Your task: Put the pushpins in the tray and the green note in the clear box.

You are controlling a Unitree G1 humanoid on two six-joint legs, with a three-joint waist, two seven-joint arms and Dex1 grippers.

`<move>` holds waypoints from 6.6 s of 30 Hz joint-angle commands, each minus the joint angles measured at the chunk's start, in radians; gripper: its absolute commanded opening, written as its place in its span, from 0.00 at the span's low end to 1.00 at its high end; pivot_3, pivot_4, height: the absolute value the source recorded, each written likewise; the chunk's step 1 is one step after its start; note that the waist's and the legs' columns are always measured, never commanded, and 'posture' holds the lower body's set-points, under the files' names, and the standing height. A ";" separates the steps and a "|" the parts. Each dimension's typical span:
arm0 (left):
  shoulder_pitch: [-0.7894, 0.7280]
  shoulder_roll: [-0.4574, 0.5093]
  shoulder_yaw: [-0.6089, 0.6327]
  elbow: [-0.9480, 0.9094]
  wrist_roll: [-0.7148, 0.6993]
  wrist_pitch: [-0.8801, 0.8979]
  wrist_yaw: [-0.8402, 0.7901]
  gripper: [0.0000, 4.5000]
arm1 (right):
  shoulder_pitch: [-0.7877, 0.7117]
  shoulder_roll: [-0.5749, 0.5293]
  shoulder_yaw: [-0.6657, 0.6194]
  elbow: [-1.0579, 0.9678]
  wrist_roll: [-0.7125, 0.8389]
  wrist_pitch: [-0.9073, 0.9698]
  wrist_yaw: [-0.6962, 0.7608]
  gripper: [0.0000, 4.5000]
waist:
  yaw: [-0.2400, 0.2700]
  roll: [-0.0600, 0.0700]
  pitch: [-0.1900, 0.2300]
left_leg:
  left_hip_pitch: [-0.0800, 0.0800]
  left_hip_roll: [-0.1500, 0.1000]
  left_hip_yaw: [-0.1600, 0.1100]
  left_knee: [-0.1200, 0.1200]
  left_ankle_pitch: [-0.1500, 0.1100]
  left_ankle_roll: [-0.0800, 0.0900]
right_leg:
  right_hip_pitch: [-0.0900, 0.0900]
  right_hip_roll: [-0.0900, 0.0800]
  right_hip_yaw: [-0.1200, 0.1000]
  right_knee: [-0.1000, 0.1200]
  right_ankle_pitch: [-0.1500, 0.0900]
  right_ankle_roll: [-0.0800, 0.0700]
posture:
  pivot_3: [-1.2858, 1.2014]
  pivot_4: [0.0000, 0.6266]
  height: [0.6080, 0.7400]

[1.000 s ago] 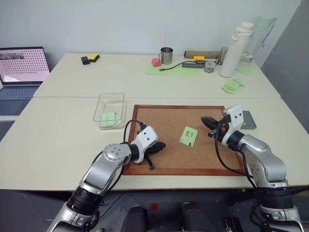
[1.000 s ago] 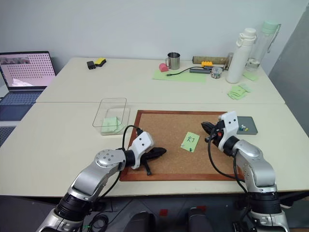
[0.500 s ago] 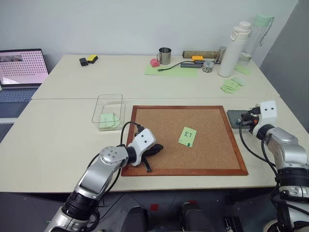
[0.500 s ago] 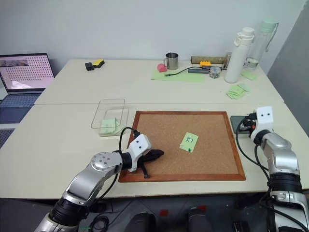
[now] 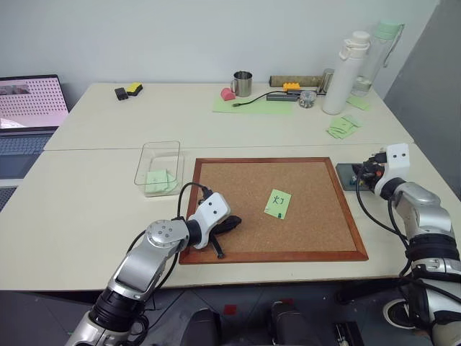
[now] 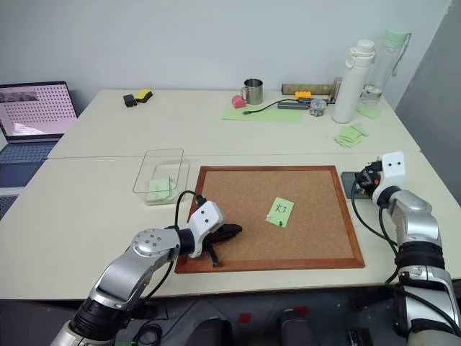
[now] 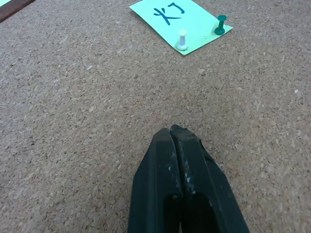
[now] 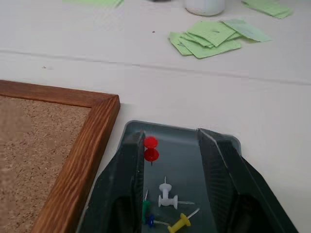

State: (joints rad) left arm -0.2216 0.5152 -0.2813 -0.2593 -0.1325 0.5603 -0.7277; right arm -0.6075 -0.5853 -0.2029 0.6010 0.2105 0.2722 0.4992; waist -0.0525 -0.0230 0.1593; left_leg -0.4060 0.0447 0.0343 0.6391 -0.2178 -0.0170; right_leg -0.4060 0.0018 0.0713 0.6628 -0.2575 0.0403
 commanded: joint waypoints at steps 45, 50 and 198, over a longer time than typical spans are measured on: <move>-0.003 0.022 -0.042 0.082 0.025 0.013 -0.040 0.00 | 0.421 0.159 0.352 -0.746 0.022 0.071 0.173 0.39 | 0.008 -0.001 -0.002 | 0.006 0.001 -0.002 -0.008 0.000 0.000 | 0.001 0.000 0.000 0.000 -0.004 -0.001 | 0.52 0.24 1.00; -0.004 0.024 -0.042 0.080 0.023 0.015 -0.041 0.00 | 0.421 0.171 0.356 -0.723 0.019 0.070 0.184 0.35 | 0.011 -0.002 -0.002 | 0.006 0.001 -0.002 -0.008 0.000 0.000 | 0.001 0.000 0.000 0.000 -0.004 -0.002 | 0.52 0.24 1.00; -0.237 -0.380 0.495 0.068 -0.921 0.644 0.219 0.14 | 0.185 -0.009 0.509 -0.995 -0.182 -0.256 0.426 0.00 | 0.021 -0.014 0.002 | 0.004 0.001 -0.006 -0.009 0.000 -0.001 | 0.001 0.003 -0.003 0.001 -0.005 -0.007 | 0.52 0.24 1.00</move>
State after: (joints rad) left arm -0.4592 0.1282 0.2209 -0.1518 -1.0204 1.2123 -0.4934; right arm -0.4144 -0.5896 0.3280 -0.3541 0.0185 0.0280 0.9204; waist -0.0311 -0.0369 0.1608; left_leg -0.4015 0.0461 0.0288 0.6301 -0.2176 -0.0179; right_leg -0.4054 0.0046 0.0682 0.6634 -0.2625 0.0334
